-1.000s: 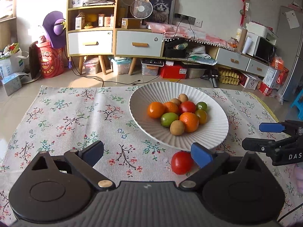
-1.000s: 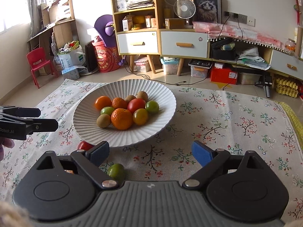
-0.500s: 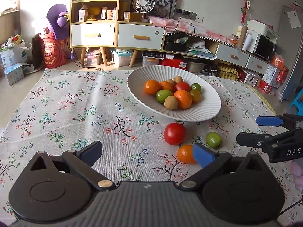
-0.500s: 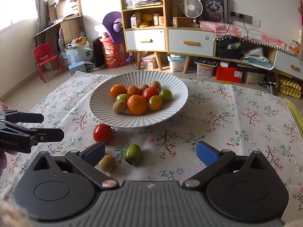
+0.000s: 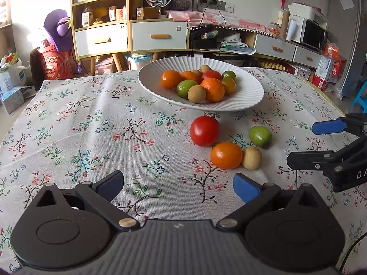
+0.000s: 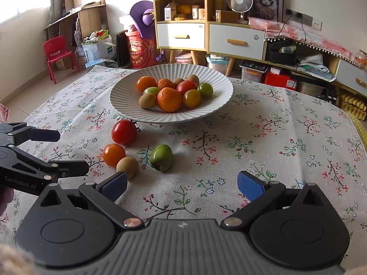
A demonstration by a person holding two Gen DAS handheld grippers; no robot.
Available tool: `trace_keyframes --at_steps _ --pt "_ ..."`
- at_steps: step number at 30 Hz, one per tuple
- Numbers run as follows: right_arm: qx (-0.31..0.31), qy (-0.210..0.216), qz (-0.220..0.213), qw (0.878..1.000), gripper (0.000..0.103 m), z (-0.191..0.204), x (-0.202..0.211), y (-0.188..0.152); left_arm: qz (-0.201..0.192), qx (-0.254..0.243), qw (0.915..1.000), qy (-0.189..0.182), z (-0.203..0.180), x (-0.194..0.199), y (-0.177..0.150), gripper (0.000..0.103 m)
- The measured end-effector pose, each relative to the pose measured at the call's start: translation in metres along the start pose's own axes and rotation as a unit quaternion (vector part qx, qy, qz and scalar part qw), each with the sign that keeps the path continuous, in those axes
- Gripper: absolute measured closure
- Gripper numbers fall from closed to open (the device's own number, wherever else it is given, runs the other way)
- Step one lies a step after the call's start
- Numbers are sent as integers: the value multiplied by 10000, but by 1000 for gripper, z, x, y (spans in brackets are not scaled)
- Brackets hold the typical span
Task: Organize fruits
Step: 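Withdraw both grippers from the bowl toward the remaining fruit, then close the left gripper on an orange tomato while the right grasps a green tomato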
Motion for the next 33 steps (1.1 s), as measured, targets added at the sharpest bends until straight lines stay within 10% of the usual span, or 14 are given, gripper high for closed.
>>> trace_keyframes --at_steps 19,33 --pt "290 -126 243 9992 1 7 -13 -11 -123 -53 9999 5 -15 -23 2 14" --pt "367 -101 79 9992 2 9 -17 -7 -291 329 9973 -597 -28 -25 12 66"
Point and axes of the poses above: each gripper's, at about its wrist camera, not at the fingertips, and x roughly against the way its jaws point, z to its left, y to its top, the point moved 4 cm from there along -x, roughly the way its jaws point, and after that the axes turned 13 degrees about -y, right-handed, at the moved point
